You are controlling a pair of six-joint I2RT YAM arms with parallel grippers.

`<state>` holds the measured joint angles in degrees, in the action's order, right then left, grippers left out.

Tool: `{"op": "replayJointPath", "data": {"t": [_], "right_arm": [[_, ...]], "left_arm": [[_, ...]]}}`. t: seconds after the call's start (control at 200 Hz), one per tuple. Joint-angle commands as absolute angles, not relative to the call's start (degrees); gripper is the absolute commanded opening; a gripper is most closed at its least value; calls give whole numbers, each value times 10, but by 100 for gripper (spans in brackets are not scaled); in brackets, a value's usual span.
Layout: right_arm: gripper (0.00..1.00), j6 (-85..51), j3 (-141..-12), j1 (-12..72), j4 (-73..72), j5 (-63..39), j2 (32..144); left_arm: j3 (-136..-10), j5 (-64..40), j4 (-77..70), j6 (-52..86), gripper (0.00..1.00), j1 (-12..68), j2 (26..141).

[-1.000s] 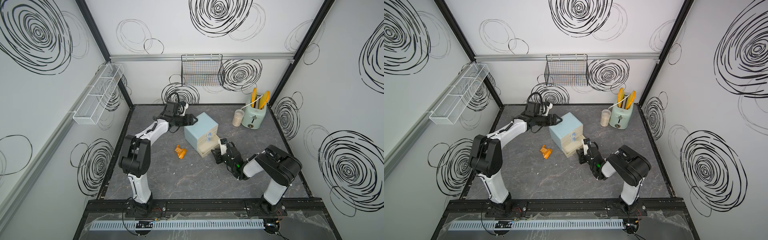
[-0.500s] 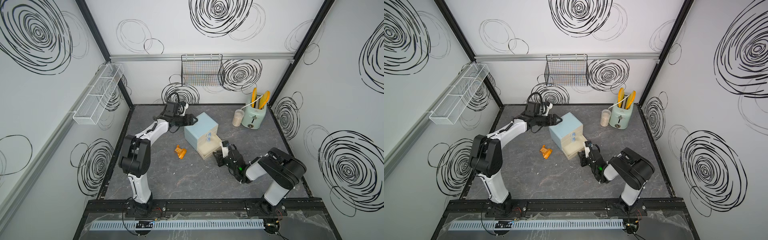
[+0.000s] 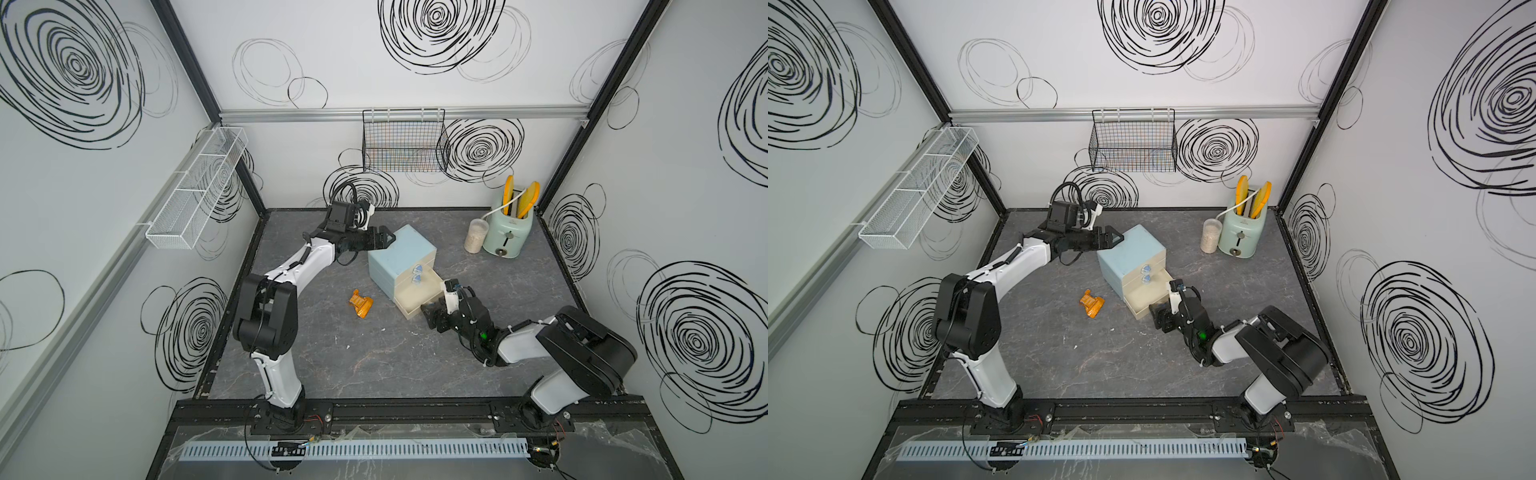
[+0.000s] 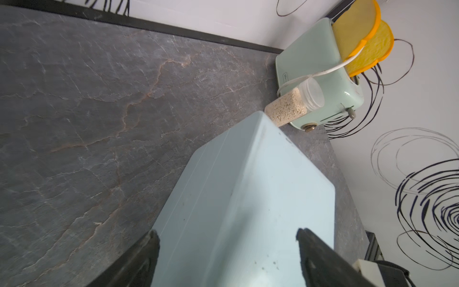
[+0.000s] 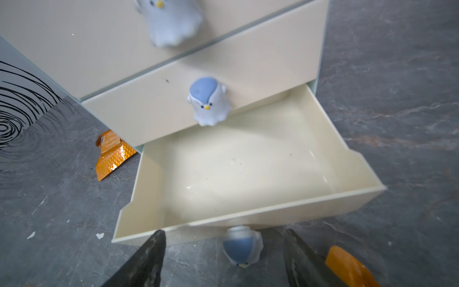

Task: Place the cookies into the drawer by color
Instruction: Open the drawer in the storage box, then pick up the cookie at the center of the board.

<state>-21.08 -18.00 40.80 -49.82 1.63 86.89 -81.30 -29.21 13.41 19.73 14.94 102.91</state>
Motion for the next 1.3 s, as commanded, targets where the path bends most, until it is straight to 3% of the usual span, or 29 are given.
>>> {"op": "replayJointPath", "data": {"t": [0.0,0.3,0.595,0.895,1.146,1.296], "right_arm": [[79,-198,-179,411,-428,31,811],[81,-175,-181,373,-245,55,657],[74,-209,-177,221,-121,-63,574],[64,-226,-212,128,-53,-174,637],[37,-248,-221,107,-58,-212,703],[36,-252,-217,107,-63,-209,710]], "left_arm": [[-812,-252,140,178,96,145,974],[-730,-224,151,165,95,116,860],[-643,-202,193,119,94,74,742],[-579,-187,152,117,91,70,687],[-550,-177,146,111,91,69,671],[-549,-177,147,109,91,66,672]]}}
